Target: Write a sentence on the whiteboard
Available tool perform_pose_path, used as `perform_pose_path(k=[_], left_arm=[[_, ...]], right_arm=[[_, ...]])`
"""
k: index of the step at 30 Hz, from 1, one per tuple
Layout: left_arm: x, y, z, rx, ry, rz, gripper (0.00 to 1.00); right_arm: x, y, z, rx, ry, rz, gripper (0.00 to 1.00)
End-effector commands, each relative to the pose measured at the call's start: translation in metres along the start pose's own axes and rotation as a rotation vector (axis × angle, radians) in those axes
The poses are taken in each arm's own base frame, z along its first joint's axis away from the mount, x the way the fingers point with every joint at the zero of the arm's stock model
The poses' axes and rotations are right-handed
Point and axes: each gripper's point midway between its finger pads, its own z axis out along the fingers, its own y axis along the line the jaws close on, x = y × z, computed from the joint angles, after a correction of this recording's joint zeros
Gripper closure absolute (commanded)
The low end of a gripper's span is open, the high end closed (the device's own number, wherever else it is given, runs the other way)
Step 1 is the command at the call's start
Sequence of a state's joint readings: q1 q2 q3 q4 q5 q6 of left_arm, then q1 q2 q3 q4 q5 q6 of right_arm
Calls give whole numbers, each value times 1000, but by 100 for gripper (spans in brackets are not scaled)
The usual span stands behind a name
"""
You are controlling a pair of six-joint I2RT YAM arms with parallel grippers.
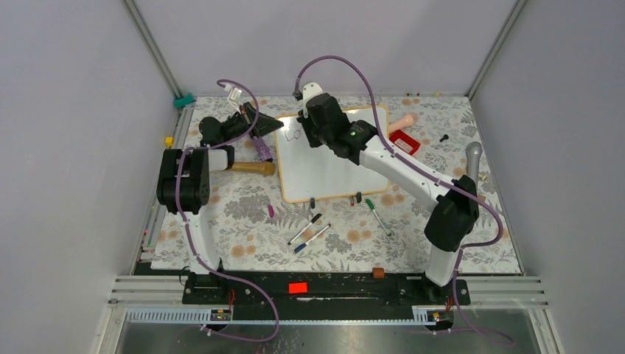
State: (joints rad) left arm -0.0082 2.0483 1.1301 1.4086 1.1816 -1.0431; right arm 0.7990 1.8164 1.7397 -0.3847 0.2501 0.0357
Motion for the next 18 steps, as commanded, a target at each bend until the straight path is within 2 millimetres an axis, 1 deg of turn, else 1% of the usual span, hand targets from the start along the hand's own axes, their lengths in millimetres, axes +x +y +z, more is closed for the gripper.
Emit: perform_pose_path(k=[1, 10, 18], left_arm=[[15, -23, 5, 97, 82, 153, 98], [14, -23, 4, 98, 82, 155, 98], [15, -23, 4, 99, 83, 157, 99]], right_arm=[[-14, 3, -3, 7, -25, 7, 100], [-2, 0, 4, 33, 18, -5, 100], [7, -3, 1, 42, 38, -6, 100]])
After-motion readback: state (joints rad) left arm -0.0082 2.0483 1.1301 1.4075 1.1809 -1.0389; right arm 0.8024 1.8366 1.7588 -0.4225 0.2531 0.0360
